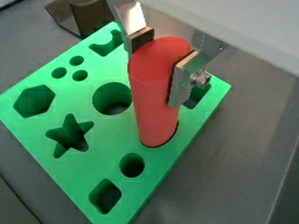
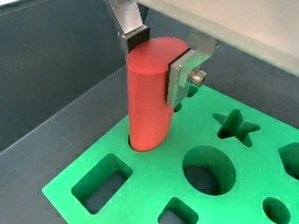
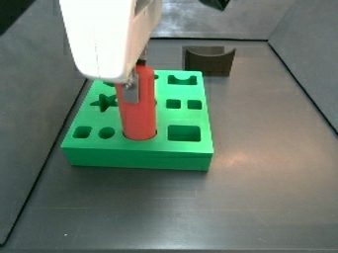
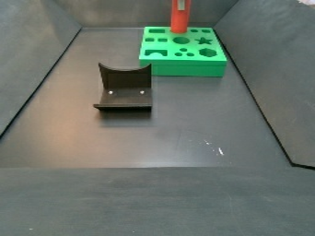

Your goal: Insert the oval object.

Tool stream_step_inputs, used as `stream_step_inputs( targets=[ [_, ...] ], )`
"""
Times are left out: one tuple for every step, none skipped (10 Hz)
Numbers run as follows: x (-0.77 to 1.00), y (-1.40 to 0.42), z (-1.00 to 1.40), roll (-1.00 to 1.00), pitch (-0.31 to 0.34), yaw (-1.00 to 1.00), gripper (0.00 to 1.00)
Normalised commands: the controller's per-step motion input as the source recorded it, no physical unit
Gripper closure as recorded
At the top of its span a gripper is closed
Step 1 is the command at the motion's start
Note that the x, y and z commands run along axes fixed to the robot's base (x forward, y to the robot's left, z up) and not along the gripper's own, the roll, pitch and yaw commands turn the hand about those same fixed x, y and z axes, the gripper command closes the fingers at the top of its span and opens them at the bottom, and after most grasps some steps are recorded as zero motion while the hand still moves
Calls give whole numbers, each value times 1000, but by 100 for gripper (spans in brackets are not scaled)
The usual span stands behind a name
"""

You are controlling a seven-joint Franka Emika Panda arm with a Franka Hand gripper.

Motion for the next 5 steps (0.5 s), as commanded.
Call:
stream_step_inputs(
  targets=[
    [0,-74,-220,0,-86,0,100],
    [0,-17,-200,0,-89,0,100],
    [0,0,-129,0,-90,0,100],
    [0,0,-46,0,-66,0,100],
    [0,0,0,0,0,0,100]
  ],
)
